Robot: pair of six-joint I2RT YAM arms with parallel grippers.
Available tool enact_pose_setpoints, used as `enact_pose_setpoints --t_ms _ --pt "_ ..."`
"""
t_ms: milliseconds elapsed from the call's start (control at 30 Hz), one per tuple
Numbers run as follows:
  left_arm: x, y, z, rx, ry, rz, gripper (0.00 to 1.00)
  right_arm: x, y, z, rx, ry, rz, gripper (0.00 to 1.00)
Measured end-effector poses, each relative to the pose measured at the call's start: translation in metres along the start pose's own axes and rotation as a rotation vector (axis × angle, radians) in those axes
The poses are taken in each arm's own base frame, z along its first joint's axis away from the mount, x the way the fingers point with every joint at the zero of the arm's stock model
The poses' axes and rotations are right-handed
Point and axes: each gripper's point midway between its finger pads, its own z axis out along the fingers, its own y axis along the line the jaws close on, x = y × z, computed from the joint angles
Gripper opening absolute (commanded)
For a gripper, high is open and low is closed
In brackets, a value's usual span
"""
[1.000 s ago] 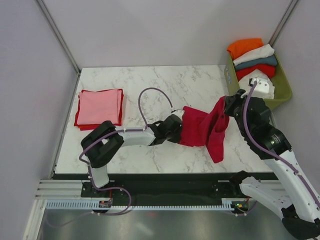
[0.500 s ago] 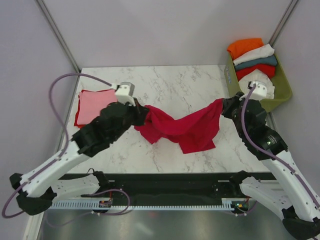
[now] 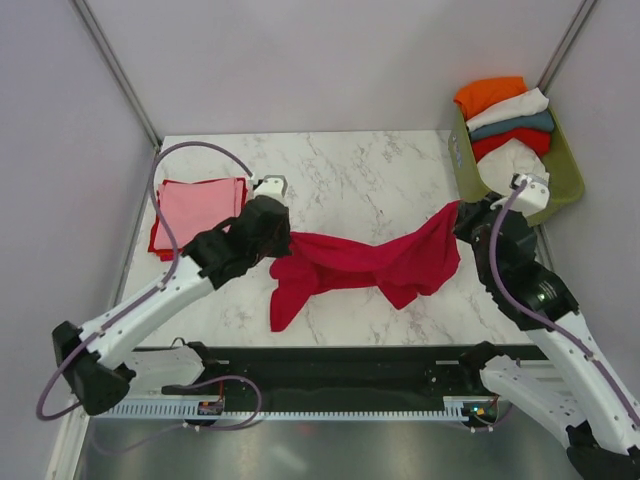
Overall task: Fold and stack the t-shirts
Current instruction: Flatten the tshirt out
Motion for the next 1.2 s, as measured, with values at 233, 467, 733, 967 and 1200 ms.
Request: enact_pose_setpoints --t_ms 233,467,733,967,1200 --pt "0.026 0.03 0.096 -0.105 0.195 -0.056 0.4 0.043 -0.018 0.058 0.187 0.087 -0.1 0.0" --pt "0.023 0.015 0.134 -0.061 0.224 -0.055 0.66 0.058 -0.072 0.107 0.391 0.138 -0.033 0.0" --pt "0.037 0.015 0.104 0.01 0.186 -0.063 0.64 0.082 -0.091 0.129 0.41 0.188 0.021 0.78" --pt "0.074 0.016 0.101 0.047 0.236 -0.052 0.58 0.11 -0.1 0.116 0.375 0.253 0.001 0.59" --pt "0.095 -0.001 0.125 0.063 0.304 -0.015 0.55 0.142 -0.103 0.093 0.285 0.316 0.019 0.51"
